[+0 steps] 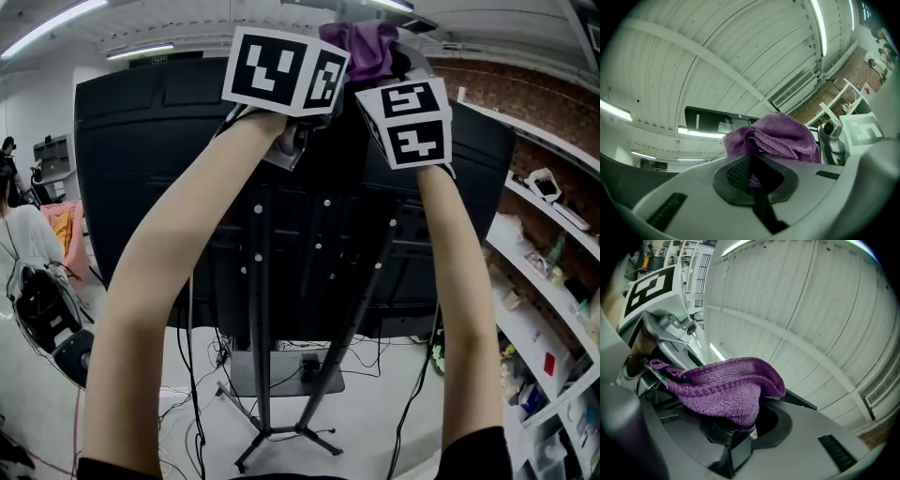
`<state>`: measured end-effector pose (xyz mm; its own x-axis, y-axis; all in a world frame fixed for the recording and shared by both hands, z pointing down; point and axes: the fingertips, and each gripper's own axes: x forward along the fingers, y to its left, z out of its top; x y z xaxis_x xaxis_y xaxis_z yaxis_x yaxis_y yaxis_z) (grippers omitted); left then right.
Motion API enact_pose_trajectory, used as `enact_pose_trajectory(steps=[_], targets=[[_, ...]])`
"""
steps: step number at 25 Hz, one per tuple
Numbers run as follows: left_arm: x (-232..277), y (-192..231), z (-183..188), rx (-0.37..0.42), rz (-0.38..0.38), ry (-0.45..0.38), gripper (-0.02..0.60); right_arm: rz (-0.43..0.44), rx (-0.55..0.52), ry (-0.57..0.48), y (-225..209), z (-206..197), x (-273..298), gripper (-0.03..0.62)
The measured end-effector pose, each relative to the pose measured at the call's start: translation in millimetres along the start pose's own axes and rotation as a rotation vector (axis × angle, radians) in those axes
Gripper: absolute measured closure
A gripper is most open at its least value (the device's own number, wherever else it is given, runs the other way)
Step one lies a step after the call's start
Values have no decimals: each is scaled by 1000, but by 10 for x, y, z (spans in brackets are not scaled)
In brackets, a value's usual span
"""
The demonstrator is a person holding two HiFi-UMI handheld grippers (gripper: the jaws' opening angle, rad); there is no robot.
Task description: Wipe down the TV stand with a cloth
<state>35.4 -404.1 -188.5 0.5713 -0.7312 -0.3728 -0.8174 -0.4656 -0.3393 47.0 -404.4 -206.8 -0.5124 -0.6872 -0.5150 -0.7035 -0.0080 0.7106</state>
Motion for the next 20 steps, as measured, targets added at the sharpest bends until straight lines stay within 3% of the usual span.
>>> enact_pose_trajectory(steps=[7,20], targets=[[-175,-183,-318,-5,-3,38,575,16,27,45,263,-171,-244,530],[-378,-447,-1050,-57,-8,207,575,57,118,221,702,-673,-573,530]])
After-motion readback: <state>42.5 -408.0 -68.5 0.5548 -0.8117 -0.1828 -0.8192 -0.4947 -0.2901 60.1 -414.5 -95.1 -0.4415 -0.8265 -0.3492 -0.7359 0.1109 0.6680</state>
